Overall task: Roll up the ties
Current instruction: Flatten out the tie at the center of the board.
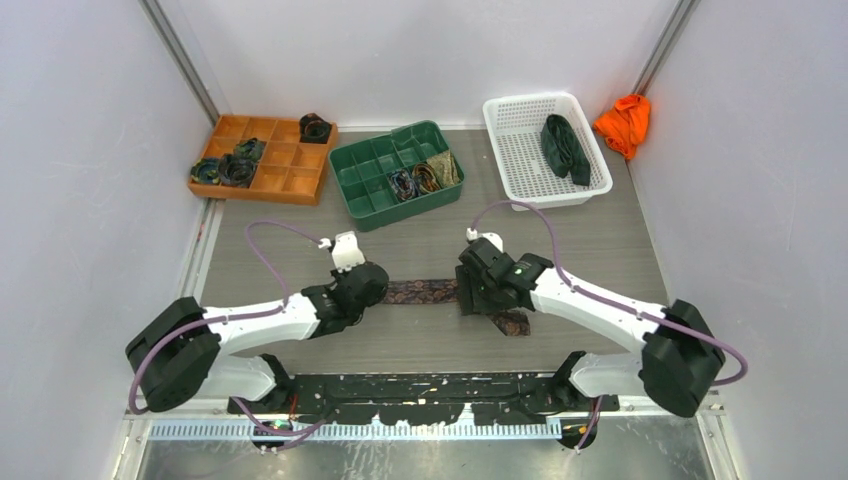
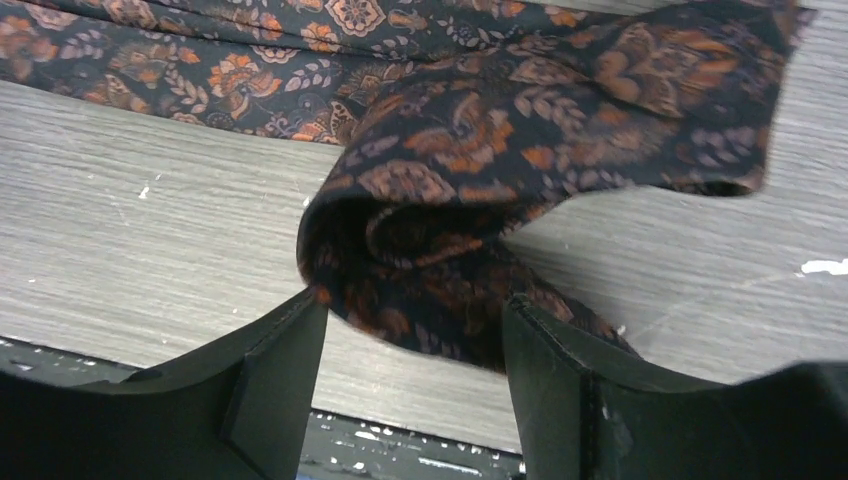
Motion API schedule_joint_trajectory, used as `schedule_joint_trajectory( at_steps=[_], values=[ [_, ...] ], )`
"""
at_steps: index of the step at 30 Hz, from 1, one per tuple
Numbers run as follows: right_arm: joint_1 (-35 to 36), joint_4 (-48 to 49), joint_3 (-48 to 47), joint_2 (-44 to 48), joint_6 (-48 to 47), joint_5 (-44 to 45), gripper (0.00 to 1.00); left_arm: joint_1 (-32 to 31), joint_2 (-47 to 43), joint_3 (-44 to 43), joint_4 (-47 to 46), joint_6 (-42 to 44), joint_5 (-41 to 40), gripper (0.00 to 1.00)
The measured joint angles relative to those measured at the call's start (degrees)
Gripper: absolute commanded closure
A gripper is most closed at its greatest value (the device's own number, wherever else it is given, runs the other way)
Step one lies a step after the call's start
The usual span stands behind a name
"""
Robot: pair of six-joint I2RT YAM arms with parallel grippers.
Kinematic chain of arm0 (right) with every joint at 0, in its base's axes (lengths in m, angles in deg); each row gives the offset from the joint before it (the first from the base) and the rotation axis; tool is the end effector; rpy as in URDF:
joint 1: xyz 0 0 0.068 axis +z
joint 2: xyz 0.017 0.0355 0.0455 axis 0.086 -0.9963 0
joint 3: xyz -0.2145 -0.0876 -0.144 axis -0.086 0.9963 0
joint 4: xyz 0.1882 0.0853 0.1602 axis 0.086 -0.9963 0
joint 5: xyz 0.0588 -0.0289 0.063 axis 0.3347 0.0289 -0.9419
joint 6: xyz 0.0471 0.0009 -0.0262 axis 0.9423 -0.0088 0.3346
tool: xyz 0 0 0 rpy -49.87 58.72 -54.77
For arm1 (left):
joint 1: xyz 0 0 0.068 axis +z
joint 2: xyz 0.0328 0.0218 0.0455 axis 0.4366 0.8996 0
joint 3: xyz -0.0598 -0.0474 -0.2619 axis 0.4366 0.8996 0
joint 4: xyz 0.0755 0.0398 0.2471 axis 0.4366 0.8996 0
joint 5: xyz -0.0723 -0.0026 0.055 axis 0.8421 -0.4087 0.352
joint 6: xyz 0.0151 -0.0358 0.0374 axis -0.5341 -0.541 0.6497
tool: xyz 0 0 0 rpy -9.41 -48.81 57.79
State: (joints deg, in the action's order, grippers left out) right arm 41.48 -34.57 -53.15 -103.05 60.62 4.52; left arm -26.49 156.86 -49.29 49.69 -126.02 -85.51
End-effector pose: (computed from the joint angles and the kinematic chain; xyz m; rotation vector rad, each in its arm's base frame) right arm 0.1588 0.1583 0.2169 -0.2435 2.6806 0.2130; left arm 0.1629 -0.1742 0.1708 -0.3649 2.1458 -0.2369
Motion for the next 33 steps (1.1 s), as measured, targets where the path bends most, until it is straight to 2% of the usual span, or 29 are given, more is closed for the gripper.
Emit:
schedule_joint_trajectory(
  at_steps=[2, 5, 9, 14, 20, 25, 27, 28, 29, 30, 31, 33],
  values=[
    [0.00, 2.80, 0.92, -2.75, -0.72, -0.79, 0.40, 0.07, -1.09, 0.52, 0.50, 0.02, -0.44, 1.00],
    [0.00, 5.90, 2.32, -6.67, -1.42, -1.42, 0.70, 0.28, -2.56, 1.36, 1.31, 0.09, -1.05, 1.00],
    [0.00, 8.04, 3.21, -11.08, -2.16, -2.19, 0.96, 0.39, -3.98, 2.05, 1.99, 0.13, -1.31, 1.00],
    [0.00, 8.17, 2.40, -9.62, -2.01, -3.48, 0.99, 0.39, -6.10, 2.19, 2.89, 0.15, -1.51, 1.00],
    [-1.22, 6.95, -4.22, 0.90, 0.31, -4.90, 0.99, 0.39, -8.50, 2.16, 3.15, 0.59, -1.44, 1.00],
    [-8.20, 7.54, -8.20, 4.87, 4.50, -4.63, 0.99, 0.39, -8.00, 1.73, 3.23, 1.29, -0.92, 1.00],
    [-11.85, 6.80, -7.65, 4.72, 6.56, -3.02, 0.93, 0.39, -7.26, 1.22, 3.10, 1.55, -0.46, 1.00],
    [-13.60, 6.54, -6.95, 4.72, 7.56, -1.64, 0.83, 0.39, -6.99, 1.16, 2.97, 1.64, -0.20, 1.00],
    [-14.80, 6.25, -6.29, 4.74, 8.50, -0.44, 0.63, 0.39, -6.78, 1.16, 2.93, 1.66, 0.07, 1.00],
    [-16.65, 5.51, -5.27, 4.74, 9.68, 1.75, 0.51, 0.39, -6.56, 1.16, 2.95, 1.68, 0.28, 1.00],
    [-17.66, 4.76, -4.63, 4.74, 11.13, 3.30, 0.40, 0.39, -6.36, 1.16, 2.93, 1.66, 0.46, 1.00],
    [-19.58, 2.05, -3.65, 4.74, 13.40, 8.59, 0.25, 0.44, -5.92, 1.16, 2.89, 1.64, 0.83, 1.00]
  ],
)
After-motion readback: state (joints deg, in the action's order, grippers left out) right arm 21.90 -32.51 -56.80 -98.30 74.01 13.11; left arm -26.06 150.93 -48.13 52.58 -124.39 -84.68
